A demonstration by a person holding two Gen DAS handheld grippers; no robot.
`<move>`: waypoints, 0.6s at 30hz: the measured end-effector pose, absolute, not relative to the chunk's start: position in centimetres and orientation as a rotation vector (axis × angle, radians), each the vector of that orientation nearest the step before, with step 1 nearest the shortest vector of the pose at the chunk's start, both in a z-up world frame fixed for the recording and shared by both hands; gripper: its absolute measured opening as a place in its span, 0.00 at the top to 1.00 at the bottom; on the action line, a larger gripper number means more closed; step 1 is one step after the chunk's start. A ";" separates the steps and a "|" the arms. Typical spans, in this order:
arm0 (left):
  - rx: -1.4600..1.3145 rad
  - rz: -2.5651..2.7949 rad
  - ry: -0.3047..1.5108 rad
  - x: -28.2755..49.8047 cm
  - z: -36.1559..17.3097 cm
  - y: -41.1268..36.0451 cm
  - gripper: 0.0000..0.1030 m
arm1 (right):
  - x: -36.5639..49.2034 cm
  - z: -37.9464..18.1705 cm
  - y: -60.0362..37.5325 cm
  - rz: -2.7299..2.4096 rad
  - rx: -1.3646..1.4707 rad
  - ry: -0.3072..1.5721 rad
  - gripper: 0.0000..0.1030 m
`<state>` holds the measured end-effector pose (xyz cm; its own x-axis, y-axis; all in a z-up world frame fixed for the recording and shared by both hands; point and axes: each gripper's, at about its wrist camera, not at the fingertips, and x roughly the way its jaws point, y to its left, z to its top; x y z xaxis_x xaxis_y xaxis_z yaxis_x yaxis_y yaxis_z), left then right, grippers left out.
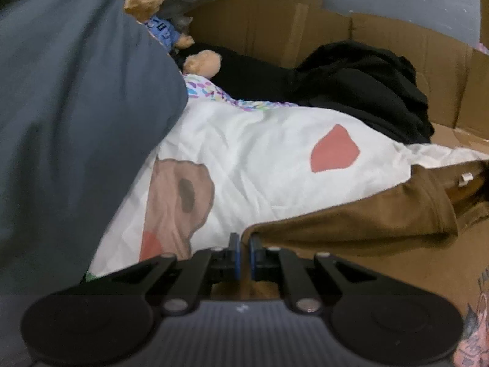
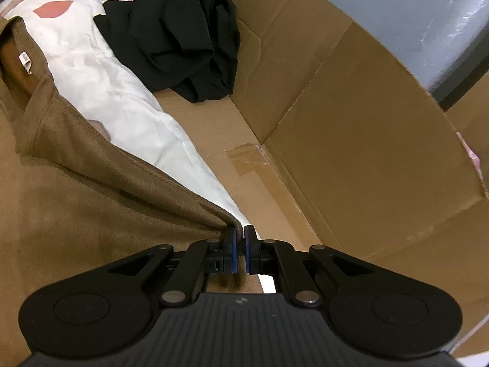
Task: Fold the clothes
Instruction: 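Lift the sweatshirt with both tools and carry it toward the cardboard box, then open the right tool over the box while the left tool keeps holding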
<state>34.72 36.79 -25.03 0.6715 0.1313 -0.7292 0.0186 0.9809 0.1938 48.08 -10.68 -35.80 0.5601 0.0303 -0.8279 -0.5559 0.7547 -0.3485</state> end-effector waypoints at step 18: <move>0.286 0.122 0.877 40.3 -28.2 34.8 0.92 | 54.4 -40.4 -11.1 0.313 -0.627 1.034 0.93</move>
